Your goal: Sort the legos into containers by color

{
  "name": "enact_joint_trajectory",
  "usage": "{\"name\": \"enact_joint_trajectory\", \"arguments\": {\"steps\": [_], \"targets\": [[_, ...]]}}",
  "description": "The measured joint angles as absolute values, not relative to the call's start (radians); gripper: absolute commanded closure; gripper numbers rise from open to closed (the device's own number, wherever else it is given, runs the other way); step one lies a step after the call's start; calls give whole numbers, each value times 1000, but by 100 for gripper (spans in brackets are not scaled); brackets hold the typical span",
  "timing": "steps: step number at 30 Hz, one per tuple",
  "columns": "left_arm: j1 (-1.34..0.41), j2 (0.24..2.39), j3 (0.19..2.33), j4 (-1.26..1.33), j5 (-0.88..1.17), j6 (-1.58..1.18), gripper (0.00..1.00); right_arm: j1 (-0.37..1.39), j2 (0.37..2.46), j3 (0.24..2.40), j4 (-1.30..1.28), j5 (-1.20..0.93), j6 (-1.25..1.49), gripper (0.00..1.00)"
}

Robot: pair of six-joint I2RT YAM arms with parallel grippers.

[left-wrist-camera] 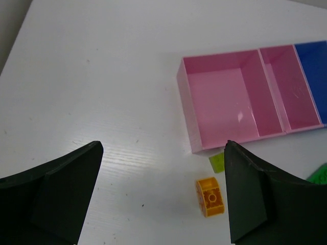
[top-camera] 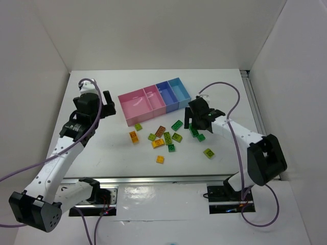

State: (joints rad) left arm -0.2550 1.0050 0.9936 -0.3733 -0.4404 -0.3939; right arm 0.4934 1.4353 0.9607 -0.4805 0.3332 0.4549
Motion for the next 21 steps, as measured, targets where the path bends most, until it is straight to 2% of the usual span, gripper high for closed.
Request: {"name": "enact_joint_trajectory", "arguments": {"steps": [5, 9, 11, 17, 19, 21], "targets": [[-284, 1053, 1030, -421, -370, -401, 0, 494, 1602, 1023, -473, 240, 329, 4], [-294, 1138, 1127, -492, -325, -425, 0, 493, 1706, 1081, -464, 218, 263, 10], [-300, 1176, 1156, -504, -307, -430, 0, 485, 1745, 1104, -456, 212, 236, 17], [-331, 1217, 1160, -553, -267, -448, 7, 430, 1836, 1145, -418, 178, 198, 24], [-334, 1227, 1161, -558, -262, -445, 9, 415, 1844, 1152, -395, 166, 188, 31], [-334, 1234, 1161, -561, -259, -443, 11, 410, 1852, 1152, -373, 156, 189, 44]]}}
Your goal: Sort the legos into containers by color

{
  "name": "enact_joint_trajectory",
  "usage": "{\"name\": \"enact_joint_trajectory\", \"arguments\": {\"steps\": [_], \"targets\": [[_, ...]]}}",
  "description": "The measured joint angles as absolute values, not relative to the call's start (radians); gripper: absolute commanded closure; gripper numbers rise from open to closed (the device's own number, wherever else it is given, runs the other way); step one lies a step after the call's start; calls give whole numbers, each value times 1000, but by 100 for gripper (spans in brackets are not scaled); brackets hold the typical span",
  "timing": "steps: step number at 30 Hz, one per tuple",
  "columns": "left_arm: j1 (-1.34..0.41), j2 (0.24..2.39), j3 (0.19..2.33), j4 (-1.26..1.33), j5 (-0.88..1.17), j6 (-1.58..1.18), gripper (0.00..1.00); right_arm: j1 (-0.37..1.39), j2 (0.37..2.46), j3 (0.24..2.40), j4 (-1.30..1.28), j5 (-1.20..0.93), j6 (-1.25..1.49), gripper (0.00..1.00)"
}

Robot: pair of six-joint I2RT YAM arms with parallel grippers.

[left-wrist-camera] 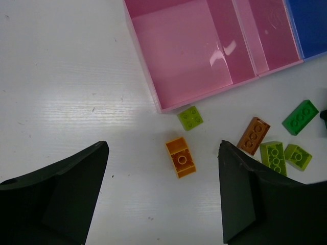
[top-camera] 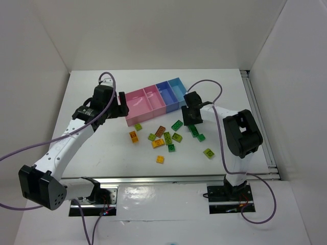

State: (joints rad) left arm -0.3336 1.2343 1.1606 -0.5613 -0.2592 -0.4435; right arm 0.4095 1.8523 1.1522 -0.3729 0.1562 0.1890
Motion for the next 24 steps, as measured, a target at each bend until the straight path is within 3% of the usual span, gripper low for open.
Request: {"name": "enact_joint_trajectory", "arguments": {"steps": [3, 8, 11, 19, 22, 24], "targets": [[-337, 1239, 1161, -563, -256, -440, 11, 410, 1856, 1152, -348, 143, 196, 56], [-339, 1242, 1161, -569, -251, -420, 11, 410, 1856, 1152, -344, 138, 215, 56], [-339, 1242, 1161, -570, -247, -418, 10, 410, 1856, 1152, -345, 138, 226, 46], [-339, 1242, 1161, -576, -224, -420, 8, 410, 1854, 1147, -349, 138, 231, 45], [-339, 1242, 1161, -576, -221, -420, 8, 410, 1848, 1138, -346, 138, 228, 53], [-339, 1242, 1161, -576, -221, -420, 8, 410, 1846, 1135, -347, 138, 227, 65]]}}
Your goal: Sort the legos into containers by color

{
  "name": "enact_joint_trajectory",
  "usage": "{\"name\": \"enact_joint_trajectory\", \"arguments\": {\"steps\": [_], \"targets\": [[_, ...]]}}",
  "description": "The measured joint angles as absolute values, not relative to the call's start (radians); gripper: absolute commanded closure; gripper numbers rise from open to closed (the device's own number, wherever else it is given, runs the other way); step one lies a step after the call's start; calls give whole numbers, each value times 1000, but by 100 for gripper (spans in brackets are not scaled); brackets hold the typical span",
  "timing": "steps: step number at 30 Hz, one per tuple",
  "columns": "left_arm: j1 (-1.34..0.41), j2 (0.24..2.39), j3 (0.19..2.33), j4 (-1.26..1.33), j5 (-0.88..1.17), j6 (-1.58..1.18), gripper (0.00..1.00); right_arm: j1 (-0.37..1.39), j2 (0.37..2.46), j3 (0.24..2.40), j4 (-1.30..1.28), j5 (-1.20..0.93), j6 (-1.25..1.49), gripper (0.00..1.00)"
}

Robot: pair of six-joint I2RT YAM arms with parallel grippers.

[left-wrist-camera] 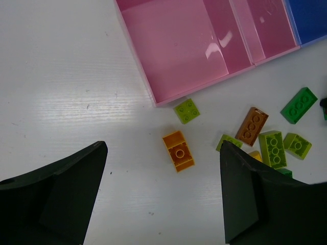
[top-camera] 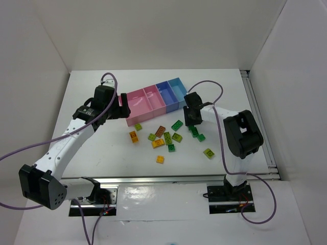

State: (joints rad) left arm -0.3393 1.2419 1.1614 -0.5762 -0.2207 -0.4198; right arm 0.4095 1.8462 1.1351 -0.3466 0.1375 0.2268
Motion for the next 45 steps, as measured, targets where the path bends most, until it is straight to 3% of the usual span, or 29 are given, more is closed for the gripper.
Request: {"name": "enact_joint_trajectory", "arguments": {"steps": [5, 11, 24, 26, 31, 33, 38, 45], "targets": [[-339, 1242, 1161, -577, -213, -422, 8, 411, 1843, 1137, -354, 136, 230, 68], [-339, 1272, 1161, -592, -212, -425, 0, 413, 1841, 1199, -376, 135, 238, 68], [-359, 1333, 1197, -645, -212, -453, 5, 413, 1951, 1678, -380, 184, 266, 68], [-360, 1333, 1198, -648, -212, -454, 5, 408, 2017, 1755, -377, 198, 269, 66], [-367, 1334, 1200, -655, -211, -475, 3, 401, 2201, 1934, -397, 214, 276, 28], [-369, 1334, 1201, -655, -211, -477, 3, 394, 2256, 1987, -406, 216, 274, 28], [-377, 1334, 1201, -663, -212, -479, 3, 385, 2190, 1875, -384, 240, 274, 30], [-378, 1334, 1205, -680, -233, -478, 4, 385, 1723, 1353, -371, 258, 315, 30]]}}
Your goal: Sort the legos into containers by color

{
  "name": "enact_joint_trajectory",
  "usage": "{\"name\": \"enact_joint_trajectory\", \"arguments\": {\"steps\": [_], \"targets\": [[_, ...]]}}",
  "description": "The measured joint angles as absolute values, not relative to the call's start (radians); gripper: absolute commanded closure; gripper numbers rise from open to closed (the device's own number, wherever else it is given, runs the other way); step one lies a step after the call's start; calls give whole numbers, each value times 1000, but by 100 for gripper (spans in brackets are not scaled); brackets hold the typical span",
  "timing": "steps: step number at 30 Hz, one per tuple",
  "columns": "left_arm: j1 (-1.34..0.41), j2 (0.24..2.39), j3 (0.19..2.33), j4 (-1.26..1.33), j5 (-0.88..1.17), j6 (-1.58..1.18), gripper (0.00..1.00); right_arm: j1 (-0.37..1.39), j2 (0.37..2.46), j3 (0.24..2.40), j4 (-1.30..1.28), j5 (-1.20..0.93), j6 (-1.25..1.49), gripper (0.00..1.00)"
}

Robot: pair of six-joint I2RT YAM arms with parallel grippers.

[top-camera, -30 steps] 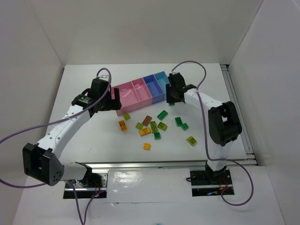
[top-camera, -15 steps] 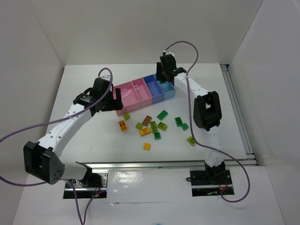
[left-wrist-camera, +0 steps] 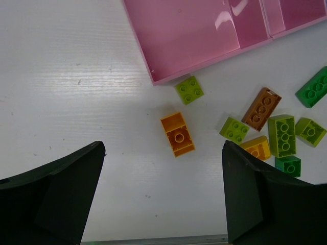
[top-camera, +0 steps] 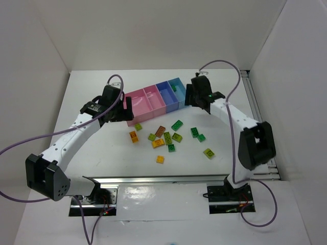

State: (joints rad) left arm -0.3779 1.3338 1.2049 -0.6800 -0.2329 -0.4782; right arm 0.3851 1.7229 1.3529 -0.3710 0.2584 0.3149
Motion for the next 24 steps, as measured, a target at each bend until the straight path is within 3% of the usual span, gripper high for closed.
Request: {"name": "enact_joint_trajectory", "arguments": {"steps": [7, 13, 19, 24], "targets": [[-391, 1340, 1221, -678, -236, -478, 6, 385, 1455, 1000, -385, 212, 401, 37], [-406, 1369, 1221, -674, -222, -479, 7, 388, 1491, 899, -413, 170, 390, 29], [-415, 1386, 1221, -673, -219, -479, 7, 391, 1583, 910, -395, 135, 334, 29], [-415, 1387, 1221, -672, -220, -479, 7, 393, 1649, 927, -378, 127, 307, 44]]}}
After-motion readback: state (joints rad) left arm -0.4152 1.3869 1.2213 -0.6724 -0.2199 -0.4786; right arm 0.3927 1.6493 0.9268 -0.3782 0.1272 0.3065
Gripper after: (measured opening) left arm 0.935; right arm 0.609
